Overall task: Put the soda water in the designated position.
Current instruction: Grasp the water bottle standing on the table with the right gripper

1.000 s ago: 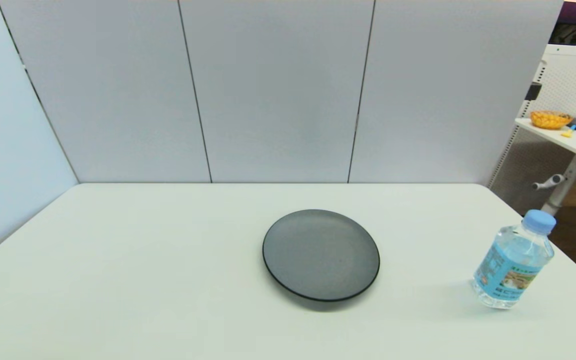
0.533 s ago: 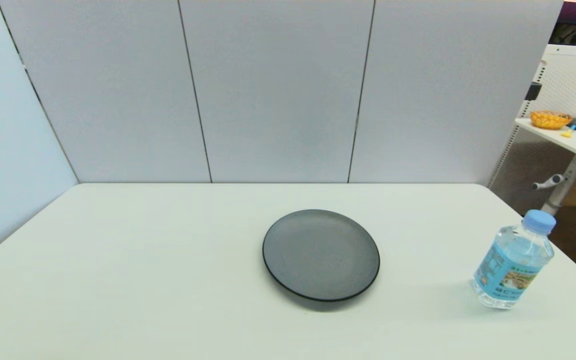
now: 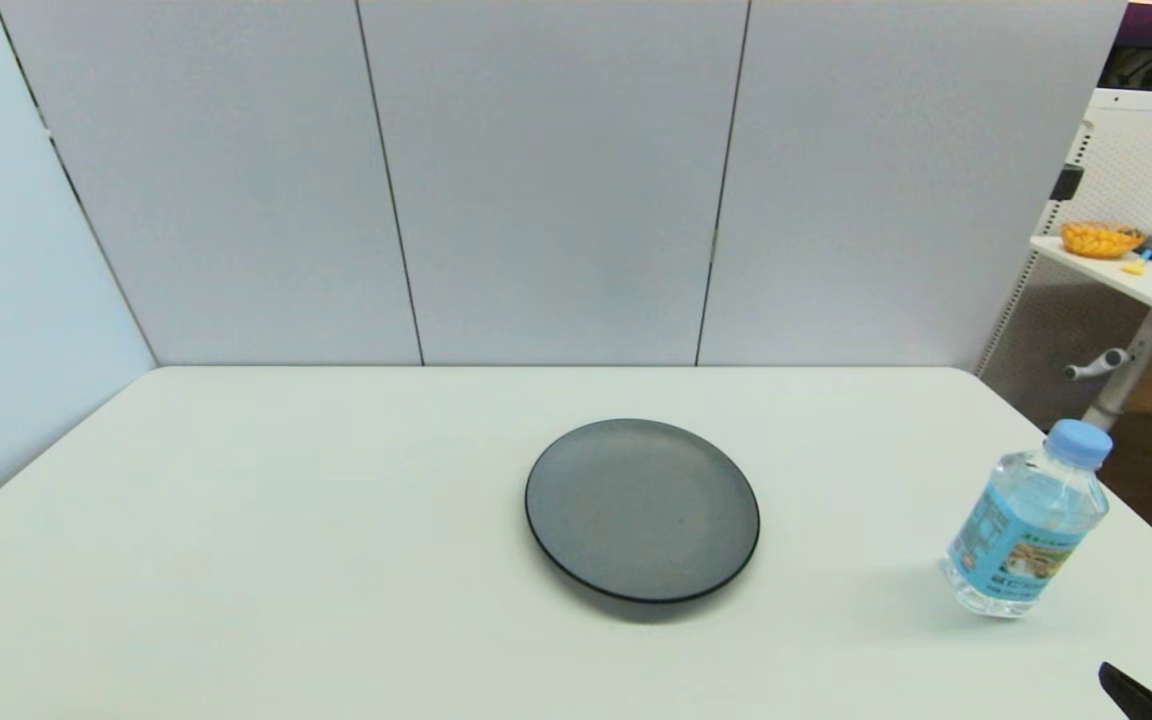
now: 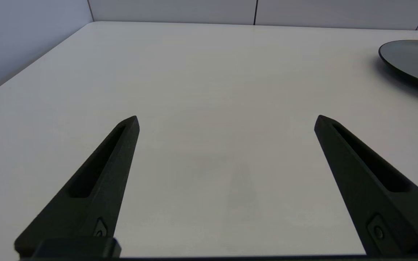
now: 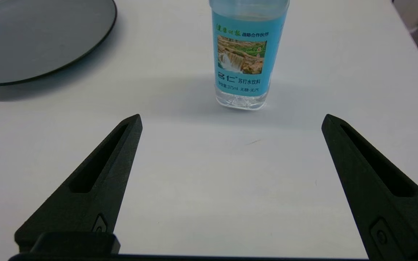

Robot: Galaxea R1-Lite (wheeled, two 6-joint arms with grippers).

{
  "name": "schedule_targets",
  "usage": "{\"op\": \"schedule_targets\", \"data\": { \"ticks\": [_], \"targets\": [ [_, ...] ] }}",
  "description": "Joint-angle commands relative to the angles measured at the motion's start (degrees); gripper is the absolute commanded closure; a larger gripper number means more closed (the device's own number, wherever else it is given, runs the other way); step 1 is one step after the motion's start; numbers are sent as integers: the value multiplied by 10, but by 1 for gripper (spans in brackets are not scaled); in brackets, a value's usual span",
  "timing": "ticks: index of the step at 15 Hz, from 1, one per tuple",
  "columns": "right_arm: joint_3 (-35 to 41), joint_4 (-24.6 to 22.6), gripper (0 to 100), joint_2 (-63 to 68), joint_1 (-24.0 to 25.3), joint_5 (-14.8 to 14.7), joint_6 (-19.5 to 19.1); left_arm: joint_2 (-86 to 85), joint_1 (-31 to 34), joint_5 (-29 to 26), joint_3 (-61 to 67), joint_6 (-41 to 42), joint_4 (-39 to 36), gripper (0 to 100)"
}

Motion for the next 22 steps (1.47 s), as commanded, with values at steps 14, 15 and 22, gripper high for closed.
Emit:
{"op": "schedule_targets", "data": {
  "ticks": [14, 15, 22],
  "targets": [
    [-38, -280, 0, 374, -5, -3, 21, 0, 0, 0, 0, 0, 0, 0],
    [-36, -289, 0, 382, -5, -3, 21, 0, 0, 0, 0, 0, 0, 0],
    [-36, -363, 0, 436, -3, 0, 24, 0, 0, 0, 0, 0, 0, 0]
  ]
}}
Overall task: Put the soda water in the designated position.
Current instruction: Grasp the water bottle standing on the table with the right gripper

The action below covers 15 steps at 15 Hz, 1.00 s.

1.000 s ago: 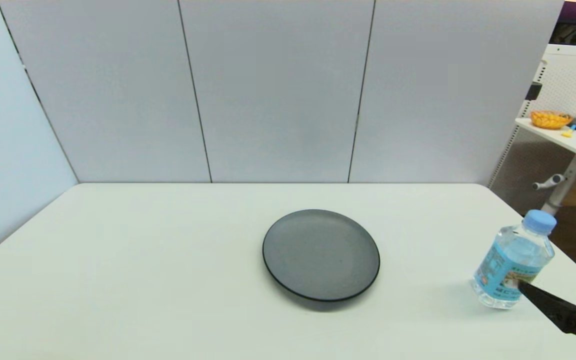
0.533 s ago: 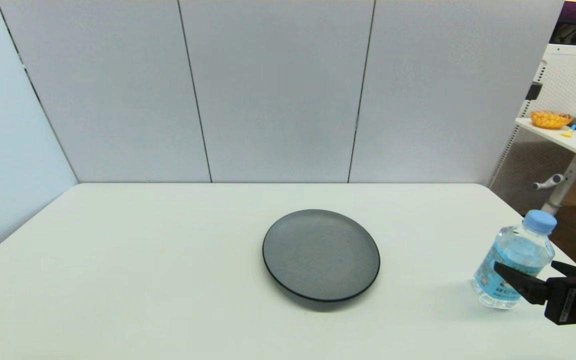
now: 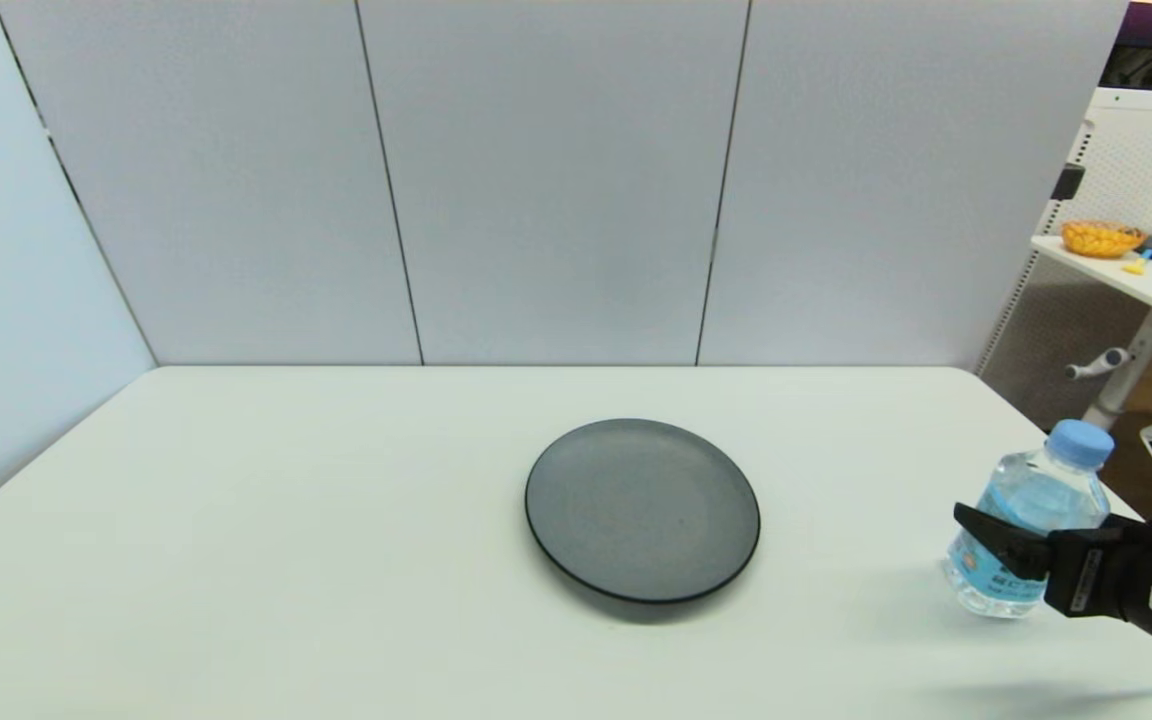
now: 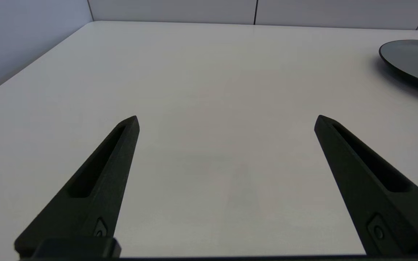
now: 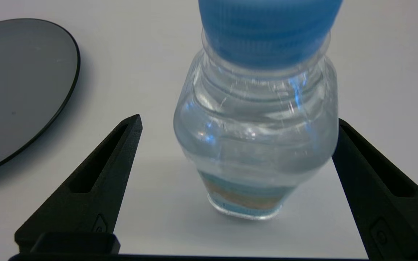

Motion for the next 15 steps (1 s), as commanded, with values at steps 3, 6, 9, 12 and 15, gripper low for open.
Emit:
{"op": "schedule_targets", "data": {
  "ticks": [3, 6, 9, 12, 15],
  "targets": [
    [-2, -32, 0, 33, 7, 1, 14, 0, 0, 0, 0, 0, 0, 0],
    [-2, -44, 0, 39, 16, 1, 16, 0, 0, 0, 0, 0, 0, 0],
    [-2, -78, 0, 60, 18, 1, 16, 0, 0, 0, 0, 0, 0, 0],
    [0, -129, 0, 93, 17, 2, 16, 0, 0, 0, 0, 0, 0, 0],
    [-1, -155, 0, 121, 17, 1, 16, 0, 0, 0, 0, 0, 0, 0]
  ]
}}
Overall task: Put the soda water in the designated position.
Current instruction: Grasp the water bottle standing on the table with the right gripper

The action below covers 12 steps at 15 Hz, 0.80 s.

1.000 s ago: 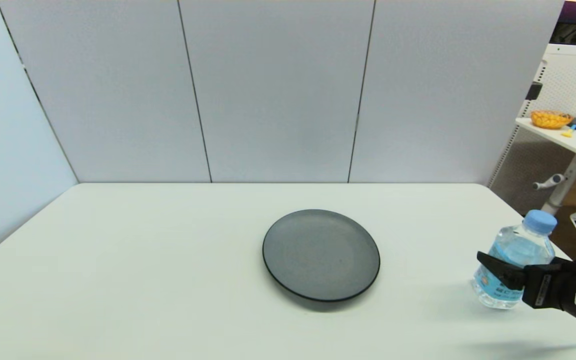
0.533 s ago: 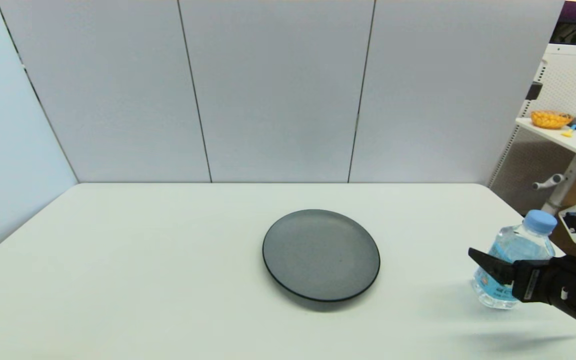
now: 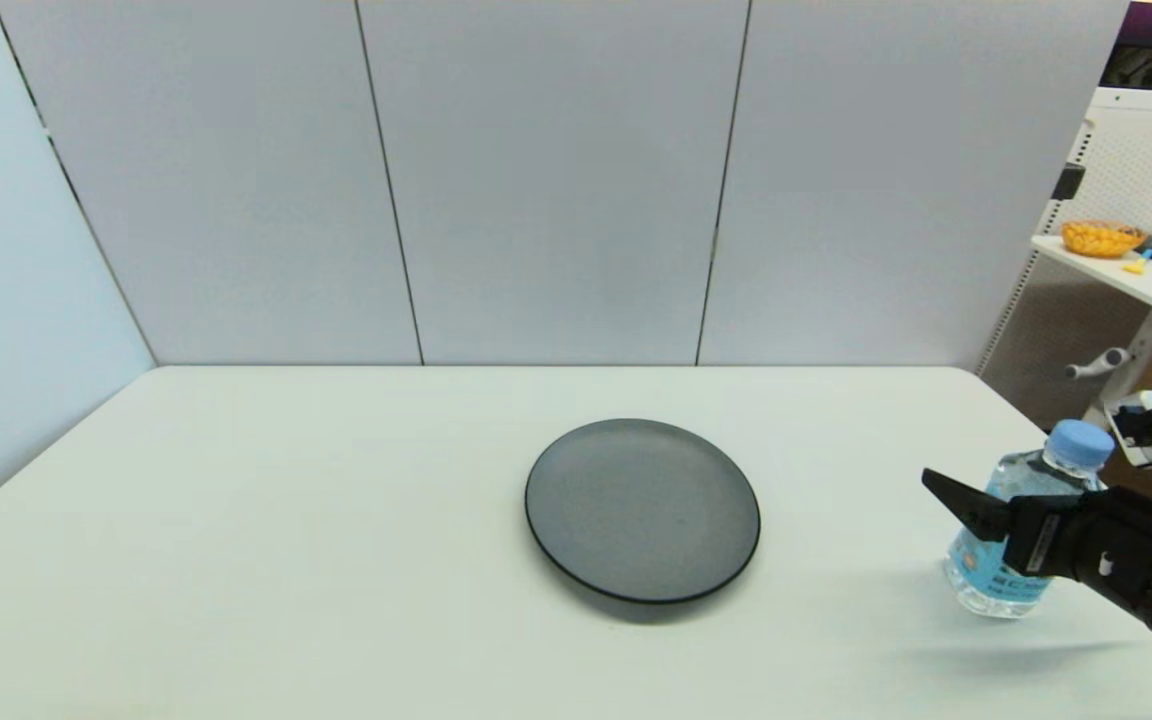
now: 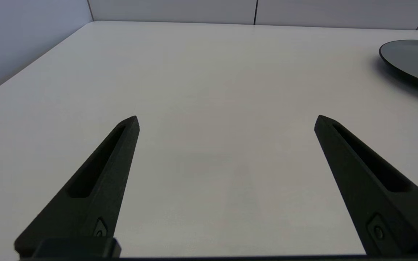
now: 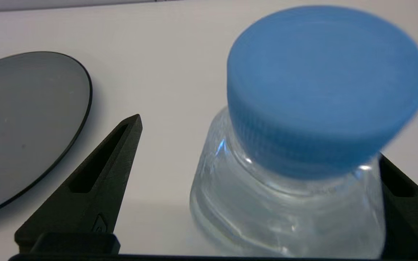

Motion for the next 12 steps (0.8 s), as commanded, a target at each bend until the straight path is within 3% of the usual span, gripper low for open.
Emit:
{"op": "schedule_targets", "data": {
  "ticks": [1, 12],
  "targets": [
    [-1, -27, 0, 37, 0, 0, 0, 0, 0, 0, 0, 0, 0, 0],
    [4, -52, 0, 23, -1, -1, 1, 0, 0, 0, 0, 0, 0, 0]
  ]
}}
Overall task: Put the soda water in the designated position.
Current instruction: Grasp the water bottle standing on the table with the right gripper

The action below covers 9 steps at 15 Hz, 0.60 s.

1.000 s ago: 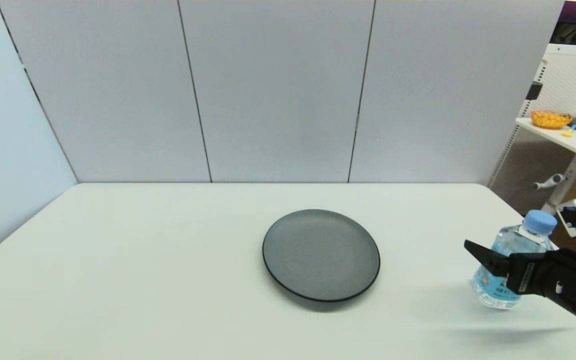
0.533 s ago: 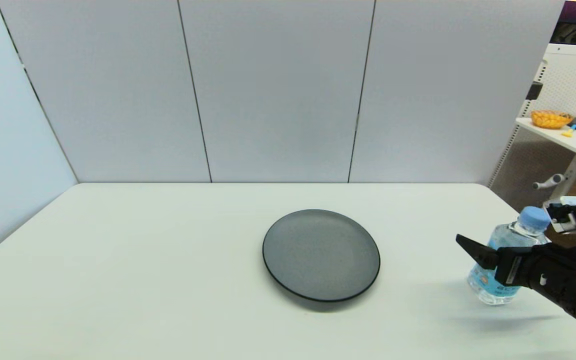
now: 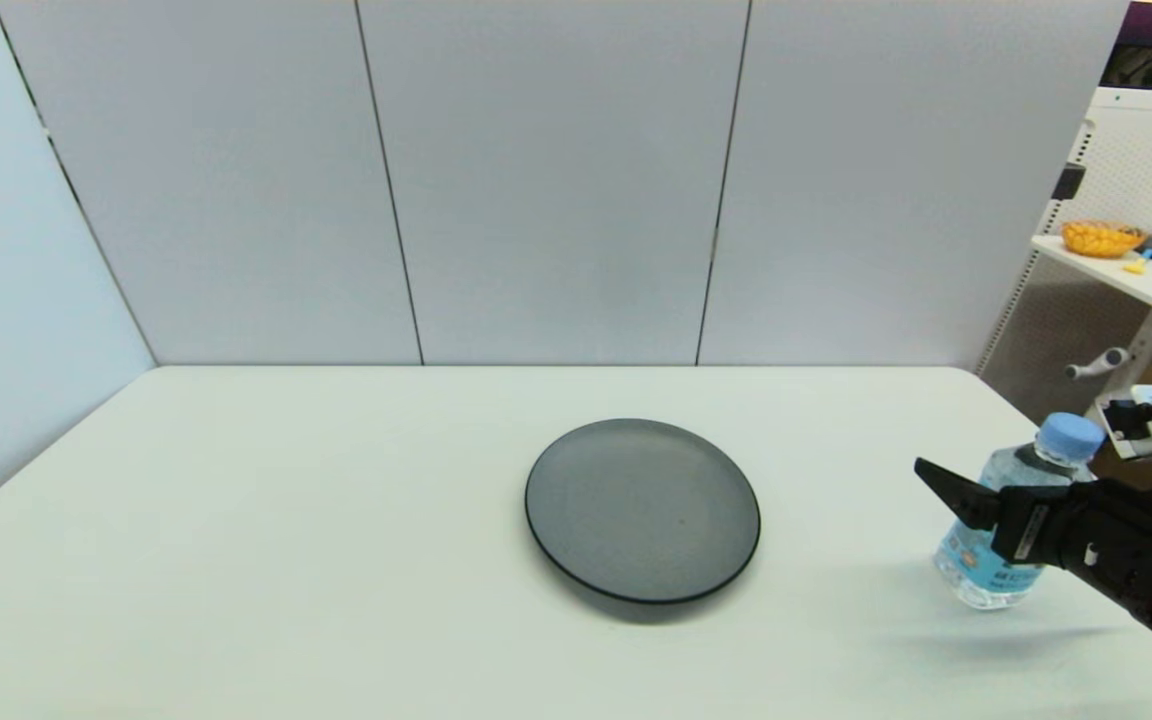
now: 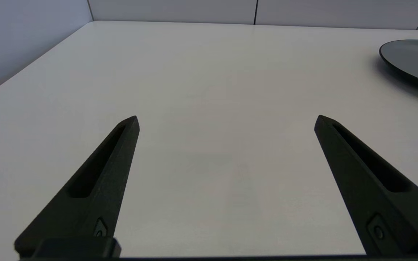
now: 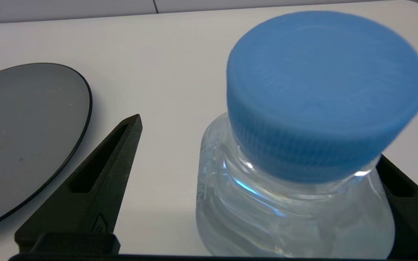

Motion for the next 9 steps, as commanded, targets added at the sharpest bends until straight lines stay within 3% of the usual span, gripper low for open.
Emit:
{"op": "schedule_targets", "data": {
  "ticks": [1, 2, 3, 9],
  "targets": [
    [1, -4, 0, -2, -1, 0, 0, 0, 0, 0, 0, 0, 0, 0],
    [1, -4, 0, -1, -2, 0, 0, 0, 0, 0, 0, 0, 0, 0],
    [1, -4, 100, -1, -2, 0, 0, 0, 0, 0, 0, 0, 0, 0],
    [2, -4, 100, 0, -2, 0, 1, 0, 0, 0, 0, 0, 0, 0]
  ]
}}
